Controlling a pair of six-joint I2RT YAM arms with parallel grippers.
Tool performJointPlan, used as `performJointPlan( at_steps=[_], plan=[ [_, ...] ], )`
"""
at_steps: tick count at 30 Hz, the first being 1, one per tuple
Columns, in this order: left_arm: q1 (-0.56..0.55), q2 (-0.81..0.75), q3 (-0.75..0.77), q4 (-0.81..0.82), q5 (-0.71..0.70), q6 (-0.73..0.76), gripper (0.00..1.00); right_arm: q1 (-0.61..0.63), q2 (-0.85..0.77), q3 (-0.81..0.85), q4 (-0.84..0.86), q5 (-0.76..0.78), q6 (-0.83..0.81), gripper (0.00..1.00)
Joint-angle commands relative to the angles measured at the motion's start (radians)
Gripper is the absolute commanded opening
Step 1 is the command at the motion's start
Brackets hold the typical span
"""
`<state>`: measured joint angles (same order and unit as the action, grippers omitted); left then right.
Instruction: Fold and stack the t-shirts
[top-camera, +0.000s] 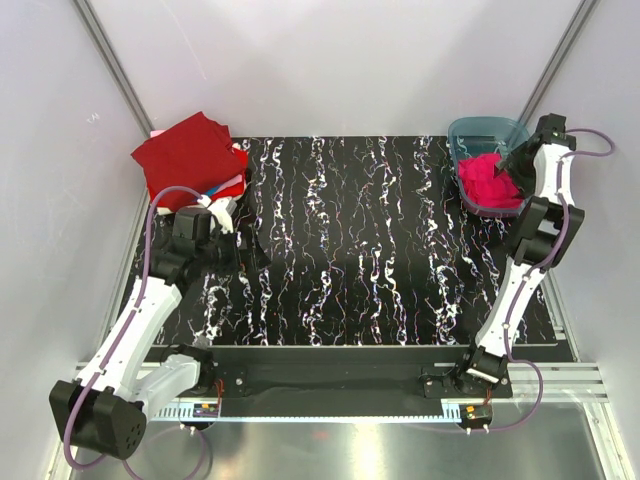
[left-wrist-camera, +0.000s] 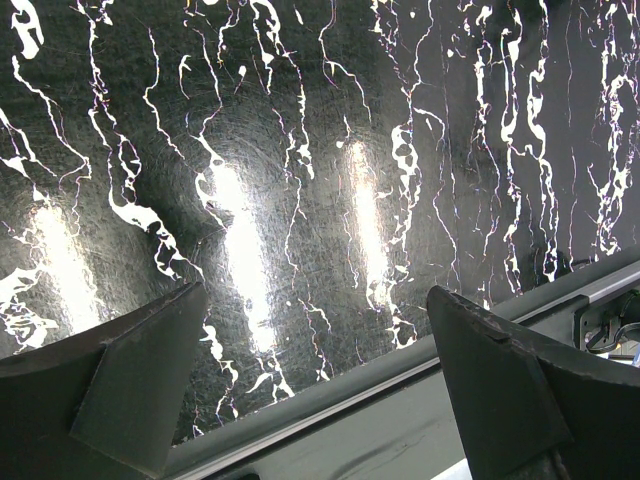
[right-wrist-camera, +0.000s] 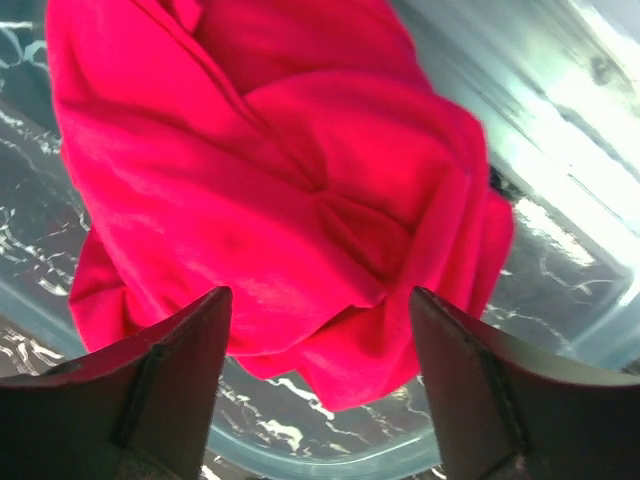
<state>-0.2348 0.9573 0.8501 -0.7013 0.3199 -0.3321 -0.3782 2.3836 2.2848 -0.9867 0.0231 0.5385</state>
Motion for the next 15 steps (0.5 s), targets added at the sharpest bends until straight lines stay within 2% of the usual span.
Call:
performJointPlan(
  at_steps=[1,7,8,10,13,14,15],
  plan=[
    [-0.005,-0.012,0.012,0.037,0.001,0.008,0.99,-0.007,0.015,0.074,-0.02,-0.066,-0.005,0.77],
    [-0.005,-0.008,0.015,0.037,-0.002,0.008,0.99,-0.01,0.055,0.073,-0.023,-0.118,-0.009,0.61],
    [-0.005,-0.006,0.015,0.036,-0.005,0.008,0.99,-0.01,0.057,0.067,-0.024,-0.124,-0.011,0.47],
    [-0.005,-0.005,0.015,0.036,-0.005,0.008,0.99,-0.011,0.055,0.056,-0.015,-0.149,-0.014,0.38],
    [-0.005,0.0,0.015,0.034,-0.007,0.008,0.99,-0.011,0.045,0.035,-0.006,-0.16,-0.017,0.31],
    [-0.005,-0.002,0.015,0.033,-0.008,0.01,0.99,-0.013,0.042,0.016,-0.001,-0.163,-0.018,0.26],
    [-0.005,-0.002,0.015,0.033,-0.008,0.008,0.99,-0.014,0.037,0.009,0.008,-0.173,-0.02,0.17]
  ],
)
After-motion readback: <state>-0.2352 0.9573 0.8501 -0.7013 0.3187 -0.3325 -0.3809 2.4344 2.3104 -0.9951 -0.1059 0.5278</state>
